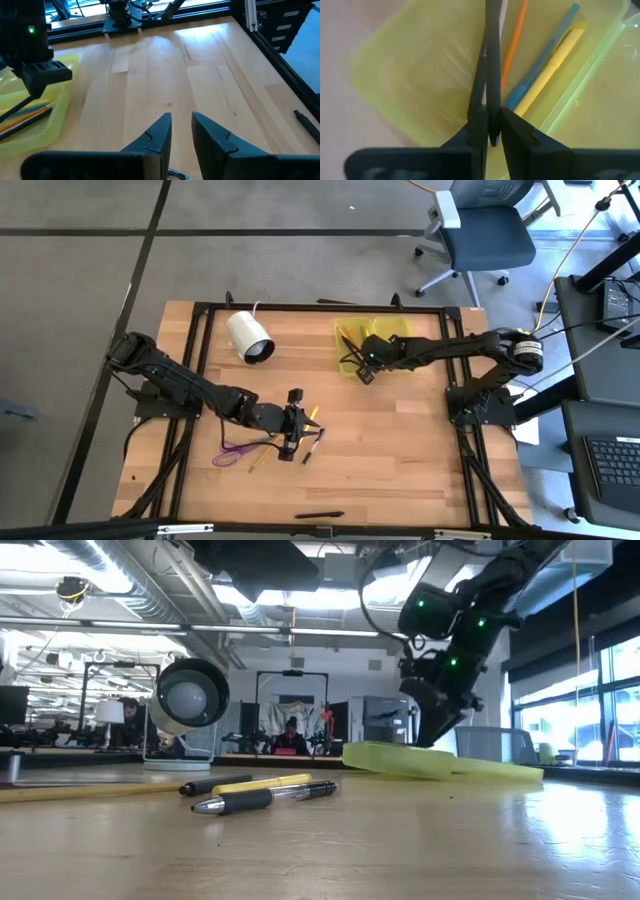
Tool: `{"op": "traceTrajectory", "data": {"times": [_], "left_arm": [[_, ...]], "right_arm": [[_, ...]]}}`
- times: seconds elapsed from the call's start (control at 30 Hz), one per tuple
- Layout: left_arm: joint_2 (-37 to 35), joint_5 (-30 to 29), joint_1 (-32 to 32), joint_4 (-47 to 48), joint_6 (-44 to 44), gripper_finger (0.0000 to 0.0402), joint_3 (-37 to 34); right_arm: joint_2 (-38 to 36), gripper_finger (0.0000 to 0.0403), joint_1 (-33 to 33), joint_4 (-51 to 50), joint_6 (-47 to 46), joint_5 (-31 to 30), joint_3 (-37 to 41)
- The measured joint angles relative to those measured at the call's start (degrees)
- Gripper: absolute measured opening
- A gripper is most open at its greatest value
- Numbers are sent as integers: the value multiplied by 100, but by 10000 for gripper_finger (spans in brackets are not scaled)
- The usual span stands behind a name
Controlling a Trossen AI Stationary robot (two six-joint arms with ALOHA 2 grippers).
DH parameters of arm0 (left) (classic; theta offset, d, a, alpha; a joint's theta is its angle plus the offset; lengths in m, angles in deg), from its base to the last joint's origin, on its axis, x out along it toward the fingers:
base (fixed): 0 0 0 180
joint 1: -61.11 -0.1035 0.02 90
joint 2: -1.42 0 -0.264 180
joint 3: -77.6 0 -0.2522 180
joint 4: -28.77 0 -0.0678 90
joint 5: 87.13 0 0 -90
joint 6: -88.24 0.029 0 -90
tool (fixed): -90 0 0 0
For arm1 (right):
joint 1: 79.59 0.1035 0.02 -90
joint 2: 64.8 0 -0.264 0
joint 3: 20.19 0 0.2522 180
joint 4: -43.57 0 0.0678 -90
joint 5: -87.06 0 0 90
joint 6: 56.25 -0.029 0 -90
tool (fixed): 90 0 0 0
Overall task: Pick & place school supplies into a supply box
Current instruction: Put the black pen into the yellow supply box
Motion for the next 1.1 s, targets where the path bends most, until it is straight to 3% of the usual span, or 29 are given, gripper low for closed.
{"op": "traceTrajectory", "data": {"times": [0.53, 0.8, 0.9, 1.1], "left_arm": [[0, 9, 0, -36, -283, 78, 0], [0, -151, 0, -1, -313, 152, 0], [0, -173, 0, 159, -400, 178, 0], [0, 100, 4, 520, -661, 196, 0]], "right_arm": [[464, 74, -43, 42, 381, 16, -7], [38, 163, -29, -40, 528, 18, -262], [-197, 189, 101, 43, 938, 340, -338], [-299, 206, 932, 732, 2683, 1713, -317]]}}
